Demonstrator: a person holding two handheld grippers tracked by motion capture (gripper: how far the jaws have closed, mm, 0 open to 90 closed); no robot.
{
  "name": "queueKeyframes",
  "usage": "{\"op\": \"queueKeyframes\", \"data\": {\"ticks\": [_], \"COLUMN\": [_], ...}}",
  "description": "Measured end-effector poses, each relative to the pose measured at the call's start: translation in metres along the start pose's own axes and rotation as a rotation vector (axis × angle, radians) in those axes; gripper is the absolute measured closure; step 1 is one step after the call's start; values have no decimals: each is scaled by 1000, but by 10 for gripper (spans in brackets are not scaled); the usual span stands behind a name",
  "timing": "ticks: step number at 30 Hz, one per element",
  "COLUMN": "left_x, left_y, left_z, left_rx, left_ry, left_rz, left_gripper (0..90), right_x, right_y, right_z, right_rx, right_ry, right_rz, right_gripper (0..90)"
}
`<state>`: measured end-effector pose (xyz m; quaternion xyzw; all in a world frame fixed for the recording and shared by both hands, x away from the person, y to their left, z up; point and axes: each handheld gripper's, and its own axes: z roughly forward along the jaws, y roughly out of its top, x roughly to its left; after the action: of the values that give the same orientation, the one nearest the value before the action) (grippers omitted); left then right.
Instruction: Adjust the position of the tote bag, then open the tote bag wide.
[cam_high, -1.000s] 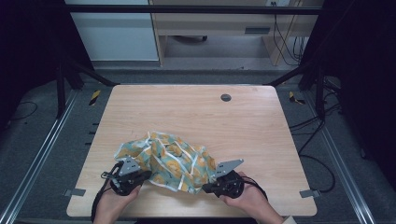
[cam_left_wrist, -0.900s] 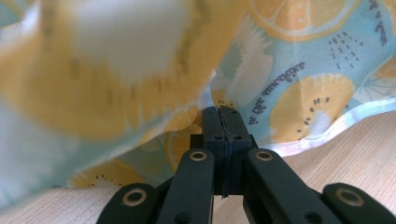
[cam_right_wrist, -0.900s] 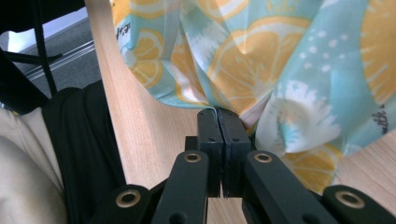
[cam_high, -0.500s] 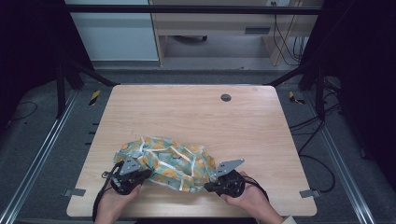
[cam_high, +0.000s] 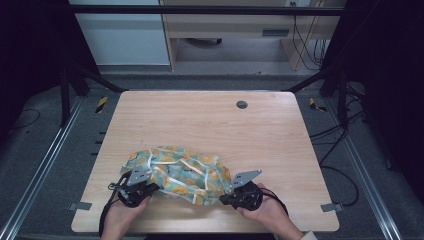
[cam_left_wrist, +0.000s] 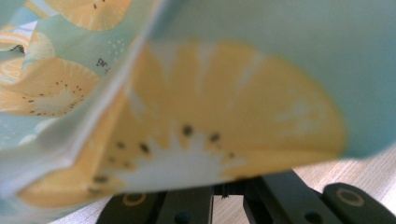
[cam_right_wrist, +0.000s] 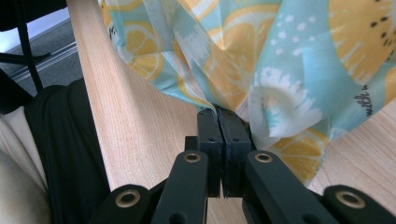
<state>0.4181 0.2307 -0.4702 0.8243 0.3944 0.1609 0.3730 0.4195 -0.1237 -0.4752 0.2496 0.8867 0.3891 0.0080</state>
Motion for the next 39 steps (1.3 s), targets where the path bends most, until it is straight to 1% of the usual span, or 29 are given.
{"op": "queueKeyframes", "data": {"ticks": [2,3,4,5,6,7,8,9,12,15,18,22,25,29,32,34,38,39], "left_x": [0,0,0,0,1,2,2,3,3,2,1,-1,-3,-3,-3,-3,-3,-3], "left_y": [0,0,0,0,0,0,0,0,0,0,0,0,0,0,0,0,0,0], "left_z": [0,0,0,0,0,0,0,-1,-2,-2,-3,-4,-4,-5,-6,-6,-9,-9], "left_rx": [-5,-8,-11,-15,-13,-11,-14,-11,-18,-19,-22,-29,-31,-33,-40,-46,-64,-68], "left_ry": [1,4,7,8,10,12,12,13,12,10,7,2,0,-1,-3,-2,-3,-5], "left_rz": [2,2,2,1,1,1,-5,2,1,4,4,6,3,1,-1,2,0,-2], "left_gripper": [900,900,900,900,900,900,900,900,900,900,900,900,900,900,900,900,900,900], "right_x": [0,0,0,1,2,3,3,4,6,7,8,11,13,18,22,25,33,35], "right_y": [0,-1,-1,-1,-1,-2,-2,-2,-2,-1,2,10,18,35,50,60,82,86], "right_z": [-1,-1,-2,-3,-4,-8,-10,-14,-22,-31,-40,-50,-55,-57,-54,-49,-33,-29], "right_rx": [-4,-5,-3,-6,-9,-11,-28,-35,-51,-74,-92,-123,-136,-155,-168,-168,-172,-170], "right_ry": [6,8,2,-6,-15,-22,-24,-29,-50,-71,-84,-84,-87,-80,-73,-79,-85,-80], "right_rz": [1,2,5,-2,-1,0,0,1,4,9,9,2,-3,-27,-49,-58,-88,-95], "right_gripper": [867,826,777,724,693,675,644,608,523,470,443,435,433,434,430,419,376,366]}}
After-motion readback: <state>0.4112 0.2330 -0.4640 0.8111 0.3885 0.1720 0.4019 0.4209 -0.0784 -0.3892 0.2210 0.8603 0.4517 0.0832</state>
